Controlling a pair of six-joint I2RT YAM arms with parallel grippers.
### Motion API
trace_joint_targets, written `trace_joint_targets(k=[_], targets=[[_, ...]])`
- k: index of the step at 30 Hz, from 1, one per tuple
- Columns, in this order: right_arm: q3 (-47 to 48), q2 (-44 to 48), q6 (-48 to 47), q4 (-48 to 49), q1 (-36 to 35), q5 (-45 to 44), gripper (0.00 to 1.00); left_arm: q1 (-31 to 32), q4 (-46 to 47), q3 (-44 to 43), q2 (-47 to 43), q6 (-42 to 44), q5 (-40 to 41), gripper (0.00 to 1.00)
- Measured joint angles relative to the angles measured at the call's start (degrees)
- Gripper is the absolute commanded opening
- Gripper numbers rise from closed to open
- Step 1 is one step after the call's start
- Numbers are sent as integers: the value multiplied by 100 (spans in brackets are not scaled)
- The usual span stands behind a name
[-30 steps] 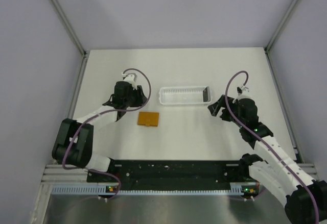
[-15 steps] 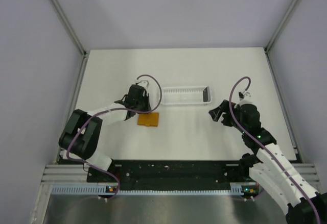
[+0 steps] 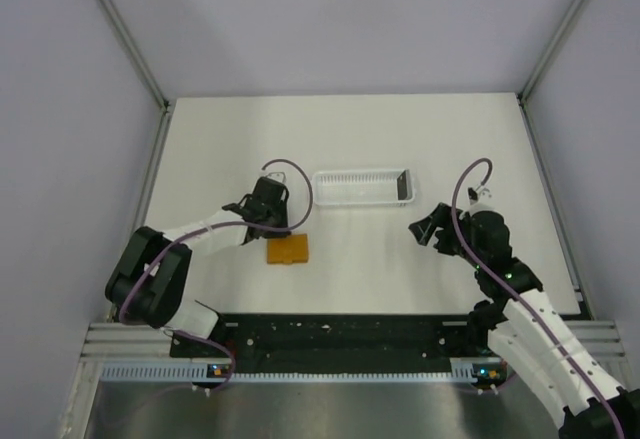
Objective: Put the credit cards into the card holder
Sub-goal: Move the card holder to the corner of the board.
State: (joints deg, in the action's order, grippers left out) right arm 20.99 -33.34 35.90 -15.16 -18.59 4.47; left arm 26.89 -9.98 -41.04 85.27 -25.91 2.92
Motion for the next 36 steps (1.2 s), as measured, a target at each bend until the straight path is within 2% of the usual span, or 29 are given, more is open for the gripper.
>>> trace_joint_targets(k=[6,15,18,22,24,26,30,33,36], targets=[[-107,153,61,-33,0,94,83,503,-330,138,-391,-413,81,8],[-466,223,236,-120,0,363,83,1023,-555,1003,-1294,-1174,275,1],[-566,249,317,-116,-4,474,83,1082,-719,1187,-1620,-1335,280,2],[-643,289,382,-131,-79,557,83,1117,-1121,1228,-2157,-1458,426,10],[-645,299,420,-107,-173,586,82,1117,-1379,1152,-2472,-1513,586,9],[-645,289,431,-63,-354,586,82,1117,-1665,1012,-2824,-1639,758,1],[-603,-94,426,114,-1012,518,79,1117,-2061,925,-3757,-1961,1014,0],[-452,-890,420,343,-1716,361,74,1117,-2404,927,-4402,-2203,1067,0],[-111,-1847,404,632,-2413,225,72,1117,-2754,927,-4682,-2380,1038,0]])
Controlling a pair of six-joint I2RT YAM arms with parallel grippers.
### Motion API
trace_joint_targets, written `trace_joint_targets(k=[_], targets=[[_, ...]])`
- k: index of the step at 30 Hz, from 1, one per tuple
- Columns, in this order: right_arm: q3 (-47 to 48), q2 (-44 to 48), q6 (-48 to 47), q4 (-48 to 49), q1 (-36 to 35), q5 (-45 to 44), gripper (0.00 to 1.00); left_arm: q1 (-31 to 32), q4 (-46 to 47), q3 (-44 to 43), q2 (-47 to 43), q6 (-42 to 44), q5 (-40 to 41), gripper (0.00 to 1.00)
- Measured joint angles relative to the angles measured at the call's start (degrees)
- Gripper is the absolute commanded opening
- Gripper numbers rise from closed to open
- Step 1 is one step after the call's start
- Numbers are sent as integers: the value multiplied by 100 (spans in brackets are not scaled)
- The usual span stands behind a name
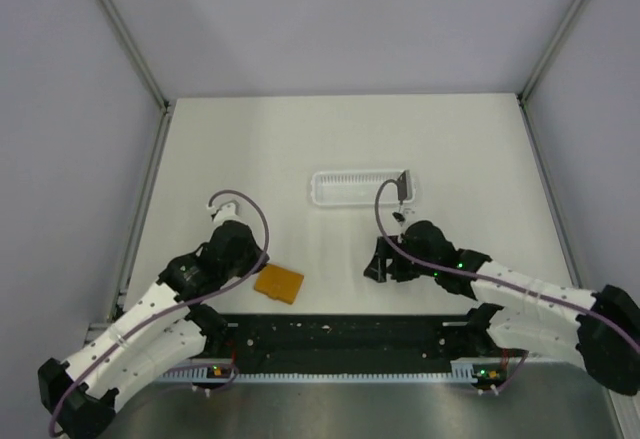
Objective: Put the credit cards into the card holder
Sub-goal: Move the card holder to the corner of the board, then pick up the card holder from the corner of the board.
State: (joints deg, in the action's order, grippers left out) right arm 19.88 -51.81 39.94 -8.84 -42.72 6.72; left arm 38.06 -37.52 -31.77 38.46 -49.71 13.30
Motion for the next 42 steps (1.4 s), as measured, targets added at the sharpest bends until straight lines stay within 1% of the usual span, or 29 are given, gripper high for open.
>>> trace_joint_targets(k=[3,6,7,8,11,15,19,25,31,35,40,42], targets=[[492,-960,-101,337,-645,-79,72,20,-463,2,9,-153,-81,0],[964,-1759,-199,855,-975,0,75,157,-815,4,57,-310,-153,0],[1119,-1998,-243,1025,-1034,50,78,205,-896,4,57,-358,-195,0],[1403,-2409,-332,1300,-1091,149,78,273,-1003,24,57,-444,-267,0],[1808,-2922,-529,1495,-1102,304,78,328,-1045,210,35,-592,-348,0],[2245,-3560,-721,1823,-1110,752,74,391,-1134,577,31,-756,-439,0],[2573,-4131,-894,2024,-1139,1185,70,411,-1158,721,125,-892,-391,0],[2774,-4704,-981,2227,-1217,1637,67,433,-866,876,236,-1071,-330,0],[2986,-5073,-977,2306,-1335,1912,59,437,-496,1097,459,-1130,-341,0],[3073,-5268,-968,2406,-1427,2048,52,442,-295,1128,584,-1145,-339,0],[3082,-5455,-844,2557,-1462,2223,46,442,-157,1126,708,-1143,-328,0],[3082,-5506,-815,2627,-1462,2280,41,442,-144,1126,719,-1141,-317,0]])
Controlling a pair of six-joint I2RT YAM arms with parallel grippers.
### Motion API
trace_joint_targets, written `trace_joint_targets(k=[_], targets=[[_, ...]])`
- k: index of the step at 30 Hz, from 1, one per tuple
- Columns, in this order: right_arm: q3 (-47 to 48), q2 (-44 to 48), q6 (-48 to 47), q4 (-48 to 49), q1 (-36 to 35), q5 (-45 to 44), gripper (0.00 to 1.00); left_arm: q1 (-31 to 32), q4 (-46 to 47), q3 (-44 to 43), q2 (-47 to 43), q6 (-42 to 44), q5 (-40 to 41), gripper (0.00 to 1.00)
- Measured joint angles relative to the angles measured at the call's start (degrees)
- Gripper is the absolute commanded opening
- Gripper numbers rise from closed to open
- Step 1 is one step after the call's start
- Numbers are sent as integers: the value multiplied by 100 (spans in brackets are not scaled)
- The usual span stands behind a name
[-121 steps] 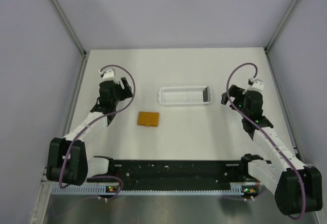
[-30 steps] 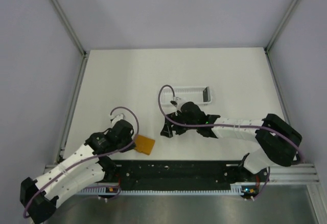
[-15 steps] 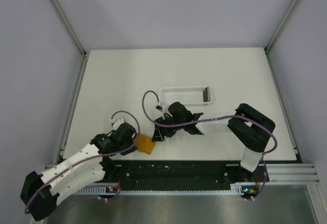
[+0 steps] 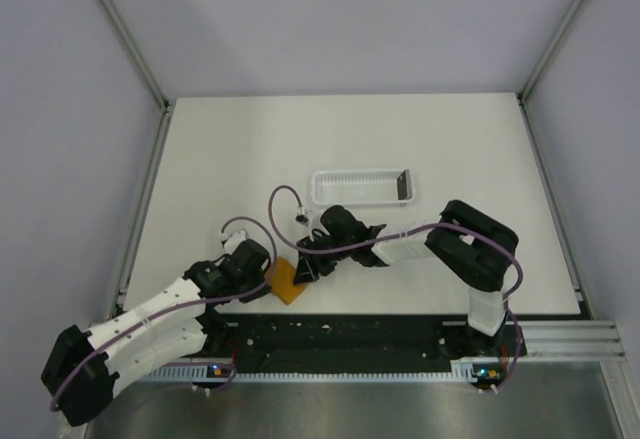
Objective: Put the credit cards into the card holder
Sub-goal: Pick up the card holder from the corner of the board, then open the card holder.
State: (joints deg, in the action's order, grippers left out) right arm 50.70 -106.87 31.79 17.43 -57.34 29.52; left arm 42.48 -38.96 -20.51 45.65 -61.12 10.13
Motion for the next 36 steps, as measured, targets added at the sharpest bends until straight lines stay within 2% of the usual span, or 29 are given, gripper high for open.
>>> trace_joint_targets(k=[3,6,7,10,12,15,16,17,18,22,24,30,33,36], targets=[[0,-85,79,105,0,59,26,0,-2,-2,0,22,26,0],[-2,-173,197,149,2,76,4,0,-9,-24,52,81,83,0],[-4,-186,214,153,2,79,0,-2,-9,-35,76,98,96,0],[-7,-195,317,186,7,114,0,0,-22,-79,153,164,142,1],[-85,-111,332,192,2,33,0,0,-24,-107,149,229,138,13],[-297,363,271,-52,-37,-297,0,9,-13,-164,-22,354,94,21],[-350,636,219,-260,-59,-511,0,13,-9,-232,-177,428,94,35],[-389,931,157,-503,-74,-763,0,15,4,-326,-356,505,96,55],[-407,1244,90,-734,-85,-1047,0,17,48,-442,-540,601,98,69],[-422,2354,-210,-1622,-118,-2155,0,22,490,-898,-997,955,83,92],[-470,2804,-341,-1993,-140,-2721,0,22,699,-1132,-1029,1086,76,99],[-1176,4135,-619,-2732,-284,-4201,0,22,1335,-1663,-697,1196,-297,99],[-1257,4398,-767,-3001,-584,-5051,0,22,1648,-1886,-382,1137,-557,99],[-1237,4444,-953,-3099,-1150,-6135,0,24,1908,-2103,31,1038,-942,92]])
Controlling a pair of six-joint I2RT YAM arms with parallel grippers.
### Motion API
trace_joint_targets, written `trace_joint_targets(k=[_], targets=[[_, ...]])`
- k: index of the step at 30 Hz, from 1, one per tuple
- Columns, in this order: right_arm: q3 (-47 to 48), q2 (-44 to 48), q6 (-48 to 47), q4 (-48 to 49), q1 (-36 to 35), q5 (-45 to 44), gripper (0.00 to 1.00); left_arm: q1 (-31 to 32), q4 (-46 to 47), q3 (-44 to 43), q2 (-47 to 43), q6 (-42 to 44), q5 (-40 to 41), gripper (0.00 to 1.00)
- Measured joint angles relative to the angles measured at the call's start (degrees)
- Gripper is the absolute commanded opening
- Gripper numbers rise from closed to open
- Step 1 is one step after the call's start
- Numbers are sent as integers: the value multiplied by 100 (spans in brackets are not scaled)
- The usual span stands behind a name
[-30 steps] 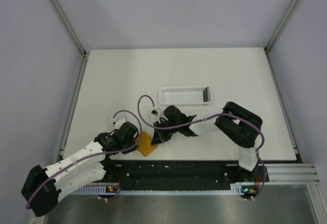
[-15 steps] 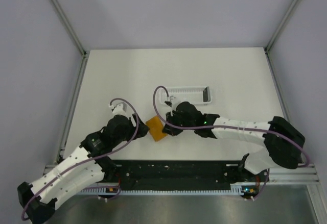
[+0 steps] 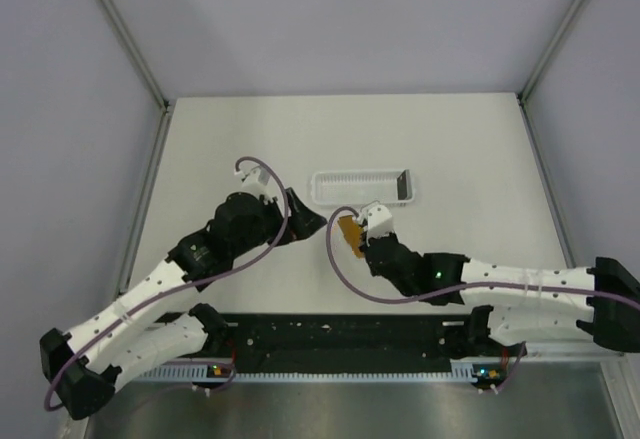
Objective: Put the credit cards into the card holder
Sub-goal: Open the card holder.
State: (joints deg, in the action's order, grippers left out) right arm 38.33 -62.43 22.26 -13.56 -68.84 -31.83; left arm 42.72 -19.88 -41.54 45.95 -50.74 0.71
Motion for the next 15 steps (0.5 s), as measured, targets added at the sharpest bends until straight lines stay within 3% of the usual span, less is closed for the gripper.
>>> trace_joint_targets(k=[6,10,15], targets=[[278,-570,-439,-116,-1239,-2852,0,2,315,-435,874,-168,-721,88],[531,-1086,-566,-111,-1624,-3899,0,15,402,-575,1023,-291,-890,88],[723,-1405,-590,-103,-1928,-4533,0,57,586,-743,1246,-446,-994,88]])
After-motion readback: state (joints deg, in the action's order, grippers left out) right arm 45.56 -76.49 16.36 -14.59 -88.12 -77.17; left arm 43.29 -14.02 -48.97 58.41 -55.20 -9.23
